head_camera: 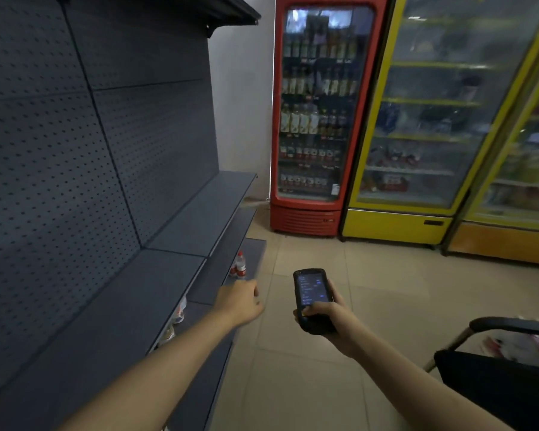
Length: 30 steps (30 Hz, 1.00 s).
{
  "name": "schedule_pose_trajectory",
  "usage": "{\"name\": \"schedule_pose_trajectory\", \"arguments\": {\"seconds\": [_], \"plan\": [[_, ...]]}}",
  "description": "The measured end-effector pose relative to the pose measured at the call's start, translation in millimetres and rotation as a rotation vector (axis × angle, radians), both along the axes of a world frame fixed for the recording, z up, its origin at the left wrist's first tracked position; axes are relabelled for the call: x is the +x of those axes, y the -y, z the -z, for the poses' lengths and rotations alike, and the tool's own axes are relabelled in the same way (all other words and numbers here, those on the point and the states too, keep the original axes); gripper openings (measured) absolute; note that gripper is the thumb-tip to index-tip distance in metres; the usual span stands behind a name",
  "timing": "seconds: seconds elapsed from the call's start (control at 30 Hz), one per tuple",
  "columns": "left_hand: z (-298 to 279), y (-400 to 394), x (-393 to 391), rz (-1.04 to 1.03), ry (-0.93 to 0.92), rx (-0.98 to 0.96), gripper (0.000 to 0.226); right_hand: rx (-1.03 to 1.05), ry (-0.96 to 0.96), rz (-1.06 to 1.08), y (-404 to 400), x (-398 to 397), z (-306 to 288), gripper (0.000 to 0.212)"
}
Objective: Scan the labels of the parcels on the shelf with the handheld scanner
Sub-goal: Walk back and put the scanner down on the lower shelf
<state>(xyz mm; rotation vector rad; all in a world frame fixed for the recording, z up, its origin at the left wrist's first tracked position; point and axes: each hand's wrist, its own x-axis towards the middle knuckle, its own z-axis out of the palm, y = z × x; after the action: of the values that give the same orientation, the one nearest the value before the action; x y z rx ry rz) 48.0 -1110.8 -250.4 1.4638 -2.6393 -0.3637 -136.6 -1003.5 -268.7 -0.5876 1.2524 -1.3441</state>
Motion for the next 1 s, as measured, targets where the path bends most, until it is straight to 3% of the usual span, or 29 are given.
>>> {"name": "schedule_pose_trajectory", "arguments": {"seconds": [0.17, 0.37, 0.5, 0.7, 1.0], "plan": [[2.1, 78.5, -57.3, -0.005, 0.006, -0.007, 0.029, -0.002, 0.004, 0.024, 81.2, -54.1, 1.9, 0.086], [-6.7, 167.1, -113.9, -0.066, -0.009, 0.003, 0.025, -0.026, 0.001, -0.038, 168.3, -113.9, -12.2, 0.070], [-4.2, 219.6, -137.1, -0.082, -0.008, 0.027, 0.022, -0.001, 0.004, -0.021, 224.3, -140.5, -8.2, 0.084], [4.0, 318.4, -175.8, -0.081, 0.012, 0.025, 0.023, -0.006, -0.002, -0.030, 322.8, -177.1, 0.4, 0.066], [-1.1, 495.5, -243.5, -0.087, -0.032, -0.018, 0.029, -0.018, -0.013, 0.005, 479.2, -239.0, -0.9, 0.077]]}}
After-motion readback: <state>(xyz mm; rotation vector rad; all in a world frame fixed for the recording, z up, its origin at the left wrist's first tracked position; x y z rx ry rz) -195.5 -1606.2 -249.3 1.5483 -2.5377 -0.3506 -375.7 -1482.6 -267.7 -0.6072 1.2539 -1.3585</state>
